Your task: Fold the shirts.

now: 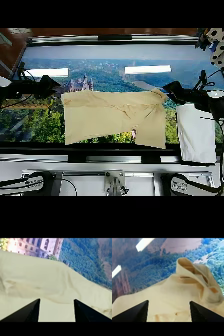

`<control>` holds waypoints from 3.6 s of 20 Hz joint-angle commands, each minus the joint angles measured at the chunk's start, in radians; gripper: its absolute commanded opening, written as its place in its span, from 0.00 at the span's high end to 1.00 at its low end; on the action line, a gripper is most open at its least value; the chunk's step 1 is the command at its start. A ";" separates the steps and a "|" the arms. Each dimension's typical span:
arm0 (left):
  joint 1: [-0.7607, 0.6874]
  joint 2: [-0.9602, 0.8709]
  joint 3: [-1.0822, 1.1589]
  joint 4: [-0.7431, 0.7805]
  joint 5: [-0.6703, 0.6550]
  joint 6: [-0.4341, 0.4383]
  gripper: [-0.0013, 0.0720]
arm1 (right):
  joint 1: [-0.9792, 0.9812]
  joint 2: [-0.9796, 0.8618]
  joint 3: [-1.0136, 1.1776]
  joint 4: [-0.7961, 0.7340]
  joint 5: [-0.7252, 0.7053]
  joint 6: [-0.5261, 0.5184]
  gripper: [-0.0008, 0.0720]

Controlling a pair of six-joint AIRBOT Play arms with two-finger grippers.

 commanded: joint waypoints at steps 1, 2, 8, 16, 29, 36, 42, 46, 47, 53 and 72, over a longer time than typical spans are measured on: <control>0.087 0.019 0.028 0.046 -0.241 -0.026 0.27 | -0.068 0.036 0.060 -0.088 0.217 -0.053 0.13; 0.124 0.039 0.029 0.117 -0.354 -0.022 0.28 | -0.094 0.059 0.077 -0.164 0.272 -0.029 0.13; 0.166 0.209 -0.314 0.336 -0.465 -0.023 0.24 | -0.132 0.114 0.072 -0.466 0.509 0.040 0.13; 0.152 0.188 -0.597 0.212 -0.318 0.056 0.14 | -0.070 0.084 0.069 -0.510 0.494 0.052 0.13; 0.008 0.072 -0.597 0.092 -0.241 0.056 0.16 | 0.078 0.017 0.069 -0.549 0.322 0.157 0.06; -0.028 0.065 -0.592 0.055 -0.254 0.135 0.93 | 0.078 -0.058 0.069 -0.573 0.278 0.183 0.06; -0.027 0.094 -0.593 0.056 -0.315 0.227 0.93 | 0.077 -0.131 0.069 -0.591 0.128 0.167 0.06; -0.027 0.105 -0.583 0.061 -0.315 0.253 0.93 | 0.078 -0.189 0.069 -0.566 0.156 0.166 0.06; -0.027 0.105 -0.572 0.065 -0.315 0.253 0.93 | 0.079 -0.202 0.069 -0.557 0.175 0.166 0.12; -0.027 0.111 -0.382 0.079 -0.312 0.236 0.94 | 0.079 -0.183 0.079 -0.489 0.296 0.125 0.90; -0.026 0.718 0.830 0.508 -0.173 0.103 0.94 | 0.069 0.823 0.793 -0.676 0.180 0.172 0.90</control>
